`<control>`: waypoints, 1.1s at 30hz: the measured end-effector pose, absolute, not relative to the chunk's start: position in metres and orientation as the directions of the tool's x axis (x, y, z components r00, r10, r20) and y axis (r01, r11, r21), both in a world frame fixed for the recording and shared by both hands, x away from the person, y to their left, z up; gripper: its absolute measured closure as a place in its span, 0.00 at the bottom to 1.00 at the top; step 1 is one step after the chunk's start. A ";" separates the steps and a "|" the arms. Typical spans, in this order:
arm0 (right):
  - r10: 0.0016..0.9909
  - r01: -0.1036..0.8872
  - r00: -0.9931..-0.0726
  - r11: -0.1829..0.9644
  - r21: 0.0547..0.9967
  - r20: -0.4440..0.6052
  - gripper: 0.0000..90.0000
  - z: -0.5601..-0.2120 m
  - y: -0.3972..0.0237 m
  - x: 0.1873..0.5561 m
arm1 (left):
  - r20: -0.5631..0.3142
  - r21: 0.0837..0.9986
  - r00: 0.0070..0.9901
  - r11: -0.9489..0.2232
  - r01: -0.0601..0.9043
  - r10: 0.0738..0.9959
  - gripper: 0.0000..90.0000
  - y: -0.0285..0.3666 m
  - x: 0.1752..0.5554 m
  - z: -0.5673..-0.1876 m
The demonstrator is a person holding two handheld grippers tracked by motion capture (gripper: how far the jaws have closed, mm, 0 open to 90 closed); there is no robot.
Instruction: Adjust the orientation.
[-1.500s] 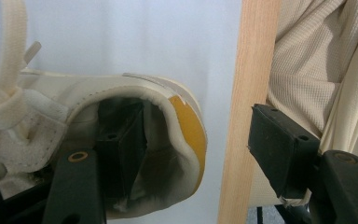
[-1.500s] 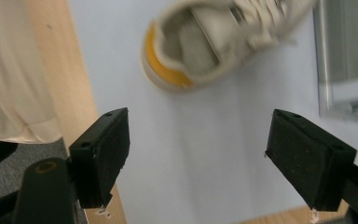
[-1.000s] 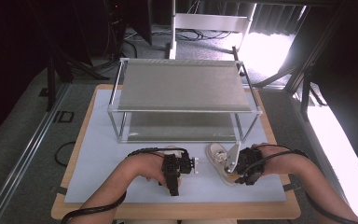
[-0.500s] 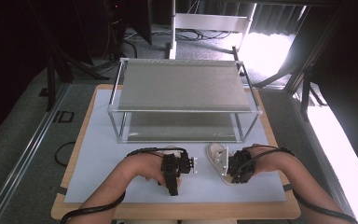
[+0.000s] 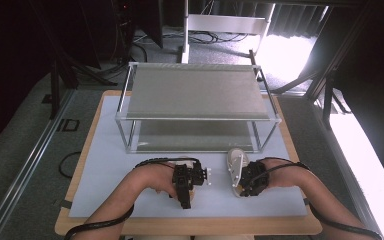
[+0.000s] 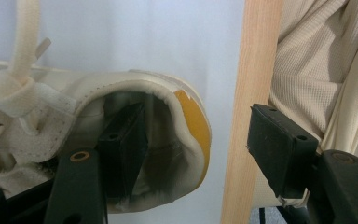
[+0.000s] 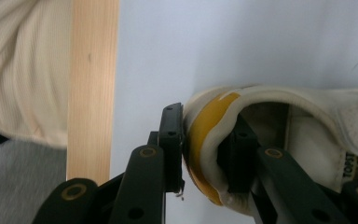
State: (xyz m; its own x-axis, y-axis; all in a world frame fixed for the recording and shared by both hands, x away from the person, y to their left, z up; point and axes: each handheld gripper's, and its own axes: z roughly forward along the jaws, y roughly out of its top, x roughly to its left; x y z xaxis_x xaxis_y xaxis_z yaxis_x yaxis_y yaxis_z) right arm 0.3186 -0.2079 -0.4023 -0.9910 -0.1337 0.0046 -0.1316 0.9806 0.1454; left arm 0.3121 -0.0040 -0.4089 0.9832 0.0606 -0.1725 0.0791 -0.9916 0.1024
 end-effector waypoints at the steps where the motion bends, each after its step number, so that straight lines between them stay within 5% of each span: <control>1: -0.143 -0.141 -0.990 0.976 0.169 0.003 0.82 -0.401 -0.206 0.317 | -0.171 0.105 0.983 -0.991 0.080 0.062 0.41 -0.004 0.312 -0.409; 10: -0.175 -0.169 -0.985 0.954 0.247 0.002 0.83 -0.398 -0.174 0.301 | -0.137 0.129 0.990 -0.990 0.061 0.043 0.41 -0.001 0.309 -0.407; 20: -0.161 -0.151 -0.987 0.962 0.229 0.024 0.82 -0.414 -0.161 0.306 | -0.123 0.158 0.991 -0.985 0.067 0.047 0.45 0.002 0.306 -0.406; 29: -0.125 -0.129 -0.992 0.955 0.267 -0.032 0.62 -0.405 -0.162 0.308 | -0.093 0.200 0.995 -0.979 0.050 0.031 0.53 0.003 0.305 -0.413; 33: -0.124 -0.123 -0.992 0.964 0.236 -0.010 0.67 -0.410 -0.162 0.308 | -0.110 0.173 0.993 -0.984 0.049 0.030 0.55 0.004 0.307 -0.419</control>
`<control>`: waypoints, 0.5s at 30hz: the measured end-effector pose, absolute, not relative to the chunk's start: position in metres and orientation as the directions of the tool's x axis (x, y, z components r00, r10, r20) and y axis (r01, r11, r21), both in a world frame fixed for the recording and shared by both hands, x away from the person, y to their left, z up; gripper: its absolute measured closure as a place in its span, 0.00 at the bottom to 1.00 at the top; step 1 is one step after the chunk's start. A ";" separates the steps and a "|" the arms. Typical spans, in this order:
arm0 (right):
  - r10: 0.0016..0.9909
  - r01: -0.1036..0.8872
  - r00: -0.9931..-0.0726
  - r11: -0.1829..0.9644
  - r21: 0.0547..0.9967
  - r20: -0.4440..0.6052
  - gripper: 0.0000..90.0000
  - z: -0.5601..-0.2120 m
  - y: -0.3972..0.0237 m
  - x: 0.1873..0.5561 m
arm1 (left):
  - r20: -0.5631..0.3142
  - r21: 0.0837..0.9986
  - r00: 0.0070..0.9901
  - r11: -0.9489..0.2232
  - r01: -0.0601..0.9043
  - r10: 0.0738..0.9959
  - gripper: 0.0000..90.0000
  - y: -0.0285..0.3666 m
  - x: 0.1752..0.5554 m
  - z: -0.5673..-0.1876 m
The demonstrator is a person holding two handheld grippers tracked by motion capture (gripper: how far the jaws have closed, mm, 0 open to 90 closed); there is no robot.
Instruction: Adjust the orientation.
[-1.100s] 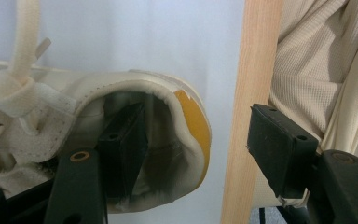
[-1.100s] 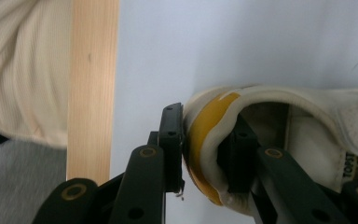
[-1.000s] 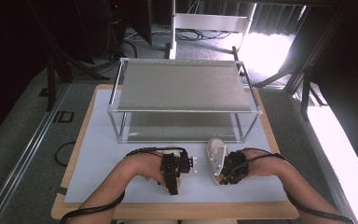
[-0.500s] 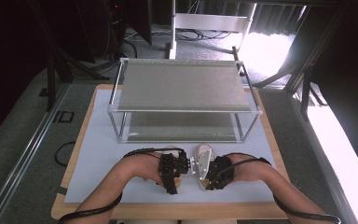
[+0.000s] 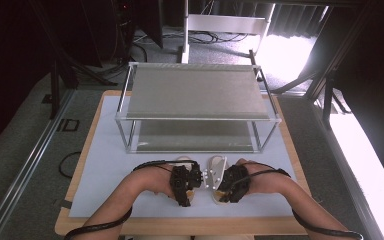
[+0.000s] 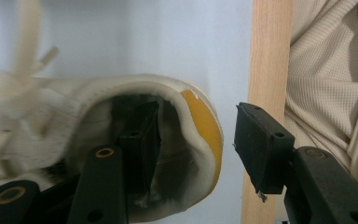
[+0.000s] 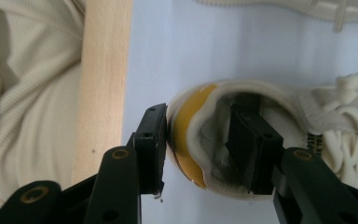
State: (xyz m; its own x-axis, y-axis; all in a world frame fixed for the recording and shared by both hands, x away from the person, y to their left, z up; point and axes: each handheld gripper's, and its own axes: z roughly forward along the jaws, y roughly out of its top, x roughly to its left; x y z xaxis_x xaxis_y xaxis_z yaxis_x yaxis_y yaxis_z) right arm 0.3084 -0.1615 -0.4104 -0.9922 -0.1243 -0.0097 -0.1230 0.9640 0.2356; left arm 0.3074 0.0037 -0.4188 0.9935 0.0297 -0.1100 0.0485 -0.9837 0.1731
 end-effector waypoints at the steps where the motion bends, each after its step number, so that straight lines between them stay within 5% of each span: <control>1: -0.125 -0.122 -0.992 0.964 0.234 -0.002 0.68 -0.412 -0.162 0.308 | -0.116 0.174 0.993 -0.983 0.054 0.034 0.57 0.004 0.308 -0.420; 10: -0.139 -0.130 -0.990 0.962 0.242 0.021 0.81 -0.412 -0.163 0.307 | -0.129 0.197 0.991 -0.980 0.005 -0.020 0.80 0.005 0.310 -0.420; 15: -0.144 -0.128 -0.989 0.957 0.259 0.043 0.84 -0.411 -0.165 0.308 | -0.109 0.213 0.992 -0.977 -0.031 -0.056 0.82 0.007 0.307 -0.420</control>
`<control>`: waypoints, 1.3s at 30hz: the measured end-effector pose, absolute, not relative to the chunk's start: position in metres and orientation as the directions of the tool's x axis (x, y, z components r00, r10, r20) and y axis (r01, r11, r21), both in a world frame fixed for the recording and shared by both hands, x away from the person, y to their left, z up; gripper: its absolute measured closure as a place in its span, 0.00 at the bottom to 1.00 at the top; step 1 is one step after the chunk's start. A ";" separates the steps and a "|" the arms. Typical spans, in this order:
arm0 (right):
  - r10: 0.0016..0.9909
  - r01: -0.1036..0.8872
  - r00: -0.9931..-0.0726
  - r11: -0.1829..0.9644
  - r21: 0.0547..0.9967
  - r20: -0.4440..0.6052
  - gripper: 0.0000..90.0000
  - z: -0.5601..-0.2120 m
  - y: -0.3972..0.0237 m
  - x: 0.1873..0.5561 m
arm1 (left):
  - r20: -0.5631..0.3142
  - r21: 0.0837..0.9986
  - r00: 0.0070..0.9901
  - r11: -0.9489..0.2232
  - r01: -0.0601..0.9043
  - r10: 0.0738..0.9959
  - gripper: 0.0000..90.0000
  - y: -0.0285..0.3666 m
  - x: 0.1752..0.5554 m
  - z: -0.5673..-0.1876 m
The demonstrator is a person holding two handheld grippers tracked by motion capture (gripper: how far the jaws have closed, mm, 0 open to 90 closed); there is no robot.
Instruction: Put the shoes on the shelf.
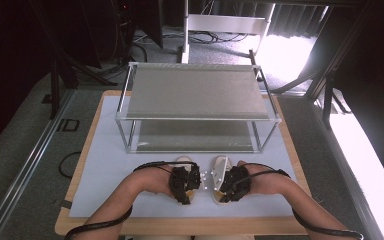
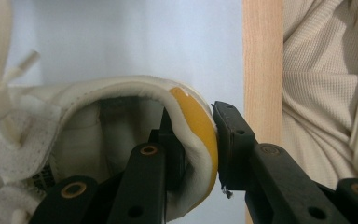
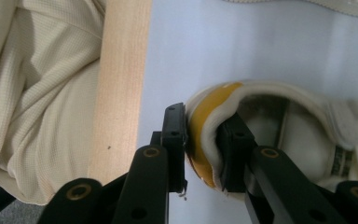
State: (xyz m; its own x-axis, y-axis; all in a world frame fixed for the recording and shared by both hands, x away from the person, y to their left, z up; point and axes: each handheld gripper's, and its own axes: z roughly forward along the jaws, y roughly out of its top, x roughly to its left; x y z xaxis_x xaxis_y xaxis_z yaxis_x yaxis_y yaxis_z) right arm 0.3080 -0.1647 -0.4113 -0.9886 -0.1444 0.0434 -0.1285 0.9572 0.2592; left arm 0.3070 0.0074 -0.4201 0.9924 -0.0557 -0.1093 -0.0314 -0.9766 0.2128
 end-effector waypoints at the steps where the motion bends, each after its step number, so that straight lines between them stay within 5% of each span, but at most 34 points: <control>1: -0.147 -0.134 -0.989 0.960 0.247 0.034 0.84 -0.410 -0.167 0.307 | -0.090 0.227 0.994 -0.973 -0.046 -0.068 0.83 0.009 0.307 -0.419; 10: -0.131 -0.142 -0.990 0.954 0.265 -0.061 0.85 -0.394 -0.178 0.320 | 0.022 0.344 0.997 -0.936 -0.082 -0.080 0.86 0.019 0.318 -0.405; 24: -0.144 -0.168 -0.983 0.955 0.244 -0.113 0.84 -0.378 -0.166 0.358 | 0.092 0.353 0.994 -0.931 -0.088 -0.059 0.88 0.017 0.350 -0.406; 39: -0.135 -0.175 -0.977 0.950 0.257 -0.163 0.84 -0.389 -0.148 0.395 | 0.157 0.406 0.978 -0.894 -0.192 -0.139 0.88 0.019 0.398 -0.420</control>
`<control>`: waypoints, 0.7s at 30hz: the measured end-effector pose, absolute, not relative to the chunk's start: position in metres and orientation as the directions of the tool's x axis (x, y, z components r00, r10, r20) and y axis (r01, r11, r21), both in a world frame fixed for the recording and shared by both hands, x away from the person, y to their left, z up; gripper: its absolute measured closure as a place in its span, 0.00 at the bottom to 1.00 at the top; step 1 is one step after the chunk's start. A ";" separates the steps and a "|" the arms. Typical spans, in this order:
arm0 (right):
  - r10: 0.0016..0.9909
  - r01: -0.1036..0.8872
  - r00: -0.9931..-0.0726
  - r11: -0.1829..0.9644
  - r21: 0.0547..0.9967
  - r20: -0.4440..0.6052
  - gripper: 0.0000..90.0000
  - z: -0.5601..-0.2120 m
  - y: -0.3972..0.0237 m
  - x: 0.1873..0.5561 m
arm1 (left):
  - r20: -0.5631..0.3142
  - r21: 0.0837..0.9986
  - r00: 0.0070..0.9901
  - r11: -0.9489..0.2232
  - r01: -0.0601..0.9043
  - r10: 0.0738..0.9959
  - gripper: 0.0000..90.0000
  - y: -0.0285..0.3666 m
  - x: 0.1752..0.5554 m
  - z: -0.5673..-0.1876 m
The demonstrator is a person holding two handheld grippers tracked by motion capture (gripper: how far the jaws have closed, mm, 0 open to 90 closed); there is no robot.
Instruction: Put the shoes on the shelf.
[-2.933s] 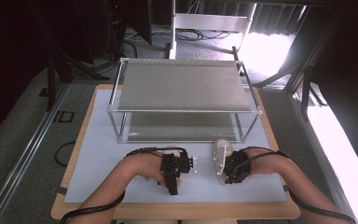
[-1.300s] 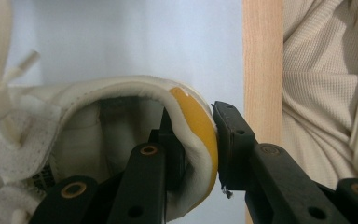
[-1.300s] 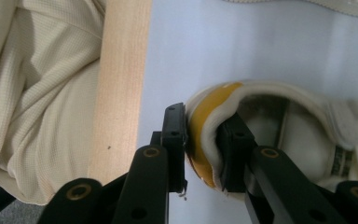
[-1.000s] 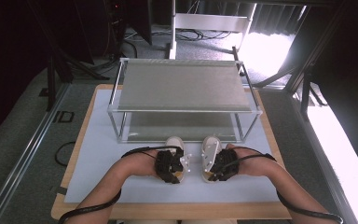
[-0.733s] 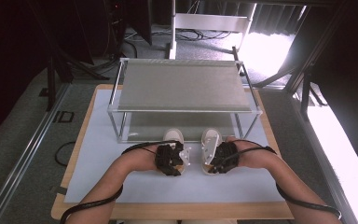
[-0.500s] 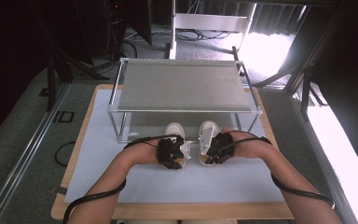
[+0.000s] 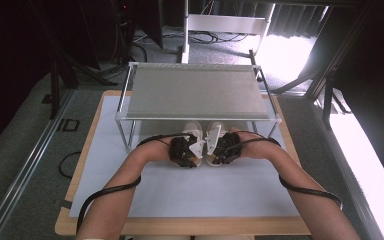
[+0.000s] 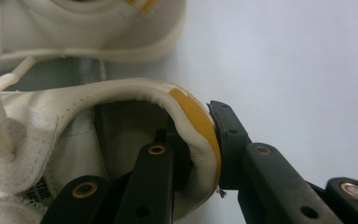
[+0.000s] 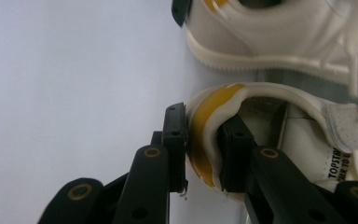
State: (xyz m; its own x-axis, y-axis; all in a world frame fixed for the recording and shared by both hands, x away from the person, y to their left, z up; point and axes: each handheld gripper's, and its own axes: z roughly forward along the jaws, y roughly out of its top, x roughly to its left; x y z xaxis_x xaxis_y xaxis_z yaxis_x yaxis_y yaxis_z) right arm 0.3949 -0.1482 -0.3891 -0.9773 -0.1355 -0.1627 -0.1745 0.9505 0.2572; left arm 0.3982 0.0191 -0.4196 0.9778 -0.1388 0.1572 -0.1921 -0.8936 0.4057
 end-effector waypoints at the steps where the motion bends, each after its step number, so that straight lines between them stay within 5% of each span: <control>1: -0.135 -0.175 -0.977 0.950 0.257 -0.163 0.84 -0.389 -0.148 0.395 | 0.157 0.406 0.978 -0.894 -0.192 -0.139 0.88 0.019 0.398 -0.420; 15: -0.141 -0.180 -0.977 0.948 0.262 -0.160 0.82 -0.409 -0.147 0.405 | 0.103 0.453 0.986 -0.876 -0.165 -0.133 0.87 0.013 0.417 -0.423; 21: -0.075 -0.131 -0.979 0.944 0.302 -0.192 0.73 -0.402 -0.155 0.407 | 0.114 0.482 0.993 -0.873 -0.078 -0.026 0.80 0.014 0.419 -0.418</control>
State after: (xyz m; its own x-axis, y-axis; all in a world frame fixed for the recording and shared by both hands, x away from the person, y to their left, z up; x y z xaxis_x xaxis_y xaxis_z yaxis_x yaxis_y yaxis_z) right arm 0.4067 -0.1545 -0.4017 -0.9786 -0.0748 -0.1917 -0.1314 0.9442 0.3019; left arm 0.4186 0.0138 -0.4179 0.9932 -0.0261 0.1138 -0.0781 -0.8728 0.4819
